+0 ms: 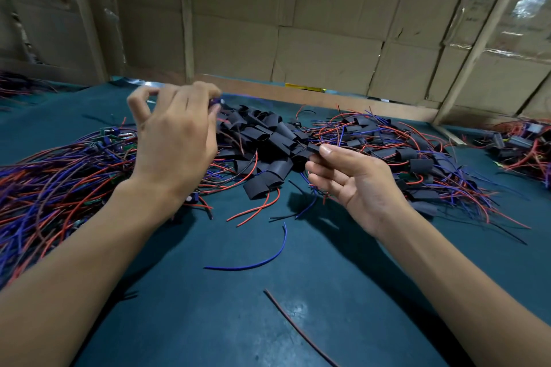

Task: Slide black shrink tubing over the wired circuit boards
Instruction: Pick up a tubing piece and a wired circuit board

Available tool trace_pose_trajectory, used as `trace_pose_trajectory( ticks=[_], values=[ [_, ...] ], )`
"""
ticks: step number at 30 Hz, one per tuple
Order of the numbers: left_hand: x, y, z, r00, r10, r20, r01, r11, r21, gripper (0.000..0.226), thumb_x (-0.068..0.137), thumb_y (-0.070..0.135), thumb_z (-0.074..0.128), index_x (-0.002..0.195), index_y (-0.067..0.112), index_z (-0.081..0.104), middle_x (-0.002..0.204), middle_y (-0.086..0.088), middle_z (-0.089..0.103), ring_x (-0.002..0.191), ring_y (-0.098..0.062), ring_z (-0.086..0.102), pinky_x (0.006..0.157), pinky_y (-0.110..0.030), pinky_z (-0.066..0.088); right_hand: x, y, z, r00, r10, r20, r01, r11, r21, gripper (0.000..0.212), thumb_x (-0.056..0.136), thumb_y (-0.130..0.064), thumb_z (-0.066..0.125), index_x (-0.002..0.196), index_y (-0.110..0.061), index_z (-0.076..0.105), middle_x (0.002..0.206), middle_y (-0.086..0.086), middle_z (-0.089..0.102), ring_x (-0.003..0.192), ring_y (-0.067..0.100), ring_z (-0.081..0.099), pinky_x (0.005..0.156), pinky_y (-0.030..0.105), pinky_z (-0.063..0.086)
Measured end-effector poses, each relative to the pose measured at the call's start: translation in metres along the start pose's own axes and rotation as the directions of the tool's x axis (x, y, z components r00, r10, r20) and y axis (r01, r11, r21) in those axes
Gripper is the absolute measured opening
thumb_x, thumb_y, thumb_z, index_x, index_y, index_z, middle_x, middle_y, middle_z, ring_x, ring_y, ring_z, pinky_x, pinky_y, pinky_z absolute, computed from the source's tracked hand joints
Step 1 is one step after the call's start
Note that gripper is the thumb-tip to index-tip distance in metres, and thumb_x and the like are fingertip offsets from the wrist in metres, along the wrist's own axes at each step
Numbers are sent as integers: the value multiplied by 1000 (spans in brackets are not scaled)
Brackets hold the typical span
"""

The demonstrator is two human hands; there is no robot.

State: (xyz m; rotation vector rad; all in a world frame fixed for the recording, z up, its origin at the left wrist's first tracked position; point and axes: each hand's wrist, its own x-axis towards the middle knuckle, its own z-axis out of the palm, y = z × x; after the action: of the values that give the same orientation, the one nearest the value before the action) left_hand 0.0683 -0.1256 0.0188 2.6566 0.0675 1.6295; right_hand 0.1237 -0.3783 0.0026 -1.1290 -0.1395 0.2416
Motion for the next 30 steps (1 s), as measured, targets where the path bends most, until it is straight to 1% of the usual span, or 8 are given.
trace_pose_trajectory(
  ticks=[3,6,10,14,18,23,26,30],
  values=[
    [2,3,-5,967,183,-176,-193,980,-44,29,104,14,52,131,10,60,112,-5,64,105,-30,56,97,-44,29,0,0,-1,1000,25,15,-25,999,-34,23,81,-8,78,102,0,74,94,20,75,83,30,76,68,32,61],
    [2,8,-4,942,257,-216,-279,957,-78,32,102,10,55,133,4,59,115,-10,65,108,-31,56,108,-43,33,0,2,0,998,55,36,-52,996,-71,25,79,-7,78,102,0,74,95,21,75,81,29,76,68,33,61],
    [0,9,1,957,276,-92,-289,938,-192,41,96,-1,57,137,-3,54,114,-22,60,101,-41,58,97,-50,48,-1,2,2,995,67,76,-60,995,-86,33,79,-8,78,109,2,72,95,20,75,79,28,75,67,32,61],
    [1,5,2,966,259,9,-245,922,-300,42,88,-11,59,129,-3,60,108,-22,52,86,-31,56,84,-38,49,-2,2,3,994,75,83,-67,993,-102,34,78,-7,79,110,1,71,95,21,75,78,27,75,66,32,60],
    [0,3,2,887,449,110,-362,822,-439,39,83,-17,56,115,2,69,102,-16,51,82,-27,53,77,-37,48,-4,3,5,992,78,95,-63,986,-152,25,75,-7,80,100,-4,76,95,21,76,76,25,75,65,32,60],
    [-5,12,3,846,506,167,-343,758,-554,28,90,-1,69,117,5,66,112,-10,52,91,-19,56,80,-37,52,-7,2,9,980,98,175,-82,992,-93,29,71,-10,78,100,-8,78,96,20,75,79,26,76,66,31,60],
    [-7,14,3,857,485,175,-295,739,-606,39,91,6,73,128,7,61,119,-6,55,87,-23,62,78,-45,57,-8,1,12,974,101,203,-97,995,-32,20,73,-11,74,92,-10,80,87,16,74,73,23,74,65,30,60],
    [-8,13,3,895,378,237,-168,777,-606,59,91,15,72,145,21,48,127,8,53,82,-9,56,82,-40,53,-8,-3,12,989,68,132,-74,996,45,15,79,-10,68,91,-7,76,75,10,72,64,17,71,61,27,59]
  ],
)
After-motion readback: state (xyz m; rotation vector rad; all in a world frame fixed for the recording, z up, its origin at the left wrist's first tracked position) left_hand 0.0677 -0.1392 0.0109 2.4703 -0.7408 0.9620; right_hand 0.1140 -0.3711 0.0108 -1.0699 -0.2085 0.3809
